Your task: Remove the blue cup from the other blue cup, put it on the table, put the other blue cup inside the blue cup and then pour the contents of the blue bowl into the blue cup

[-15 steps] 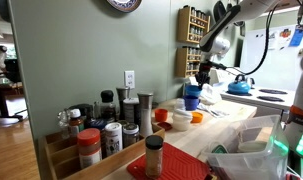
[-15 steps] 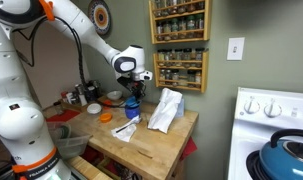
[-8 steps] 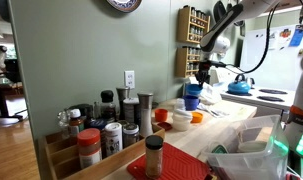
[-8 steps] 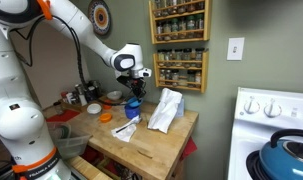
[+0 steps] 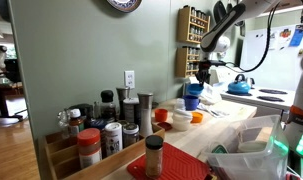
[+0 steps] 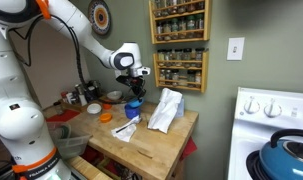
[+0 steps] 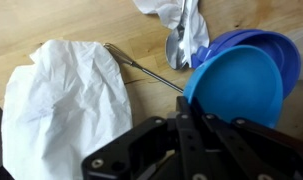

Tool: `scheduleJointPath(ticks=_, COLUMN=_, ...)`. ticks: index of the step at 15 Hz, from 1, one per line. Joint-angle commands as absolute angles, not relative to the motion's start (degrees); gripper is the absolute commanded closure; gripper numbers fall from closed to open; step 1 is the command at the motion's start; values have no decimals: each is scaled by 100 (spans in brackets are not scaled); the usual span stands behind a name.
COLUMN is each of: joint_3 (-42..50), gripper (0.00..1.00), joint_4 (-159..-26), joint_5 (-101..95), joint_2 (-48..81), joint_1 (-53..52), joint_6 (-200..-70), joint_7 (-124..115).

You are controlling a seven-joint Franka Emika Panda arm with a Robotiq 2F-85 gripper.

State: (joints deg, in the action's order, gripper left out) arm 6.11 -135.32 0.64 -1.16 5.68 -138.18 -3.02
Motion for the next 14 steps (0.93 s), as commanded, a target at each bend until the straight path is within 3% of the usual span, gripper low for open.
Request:
scheduleJointPath(ticks=1, joint_3=553, gripper=99, joint_4=-13736, joint_5=-349, joint_2=-319, joint_1=557, joint_6=-13944, joint_7=-662)
scheduleJointPath(ticks=14, joint_3=346, gripper=99, joint_4=-13876, joint_5=-1403, joint_2=-432, joint_1=492, joint_6=-13967, joint_7=-1495)
